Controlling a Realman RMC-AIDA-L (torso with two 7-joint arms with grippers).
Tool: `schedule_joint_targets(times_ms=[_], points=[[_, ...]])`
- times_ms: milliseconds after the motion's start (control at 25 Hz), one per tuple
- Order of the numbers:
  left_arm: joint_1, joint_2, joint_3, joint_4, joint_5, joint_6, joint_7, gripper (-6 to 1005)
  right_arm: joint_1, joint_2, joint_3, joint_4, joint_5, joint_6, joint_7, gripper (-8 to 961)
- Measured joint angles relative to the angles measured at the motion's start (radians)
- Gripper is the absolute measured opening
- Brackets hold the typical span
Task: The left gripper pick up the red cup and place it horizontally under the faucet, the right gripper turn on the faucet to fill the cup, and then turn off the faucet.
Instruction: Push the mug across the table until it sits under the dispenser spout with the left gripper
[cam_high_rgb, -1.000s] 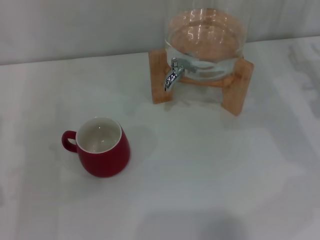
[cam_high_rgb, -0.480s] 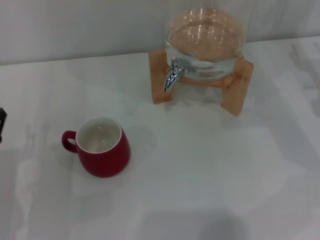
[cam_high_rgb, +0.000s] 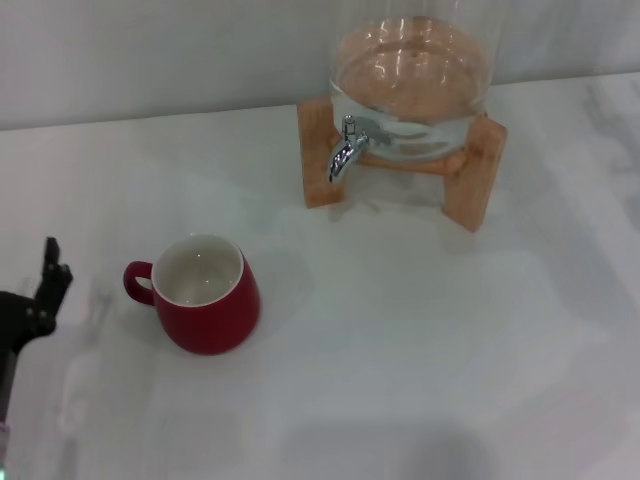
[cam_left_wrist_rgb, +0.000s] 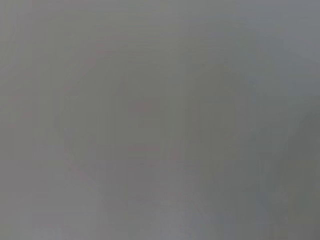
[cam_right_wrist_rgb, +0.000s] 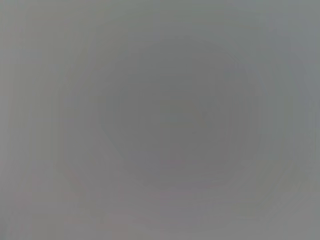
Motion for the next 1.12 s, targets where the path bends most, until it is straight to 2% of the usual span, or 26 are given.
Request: schedule_joint_targets(times_ms=[440, 720, 1120], points=[[0.056, -0.002, 0.025, 0.04, 0.035, 0.029, 0.052, 888, -0.004, -0.002, 0.008, -0.012, -0.001, -0.014, 0.0, 676], [0.069, -0.002, 0.026, 0.043, 0.092, 0.068, 0.091, 888, -0.001, -0.002, 0.008, -0.012, -0.003, -0.021, 0.0, 676], [0.086, 0.0, 0.026, 0.042, 0.1, 0.123, 0.11, 888, -0.005, 0.001, 0.008, -0.013, -0.002, -0.017, 0.0, 675]])
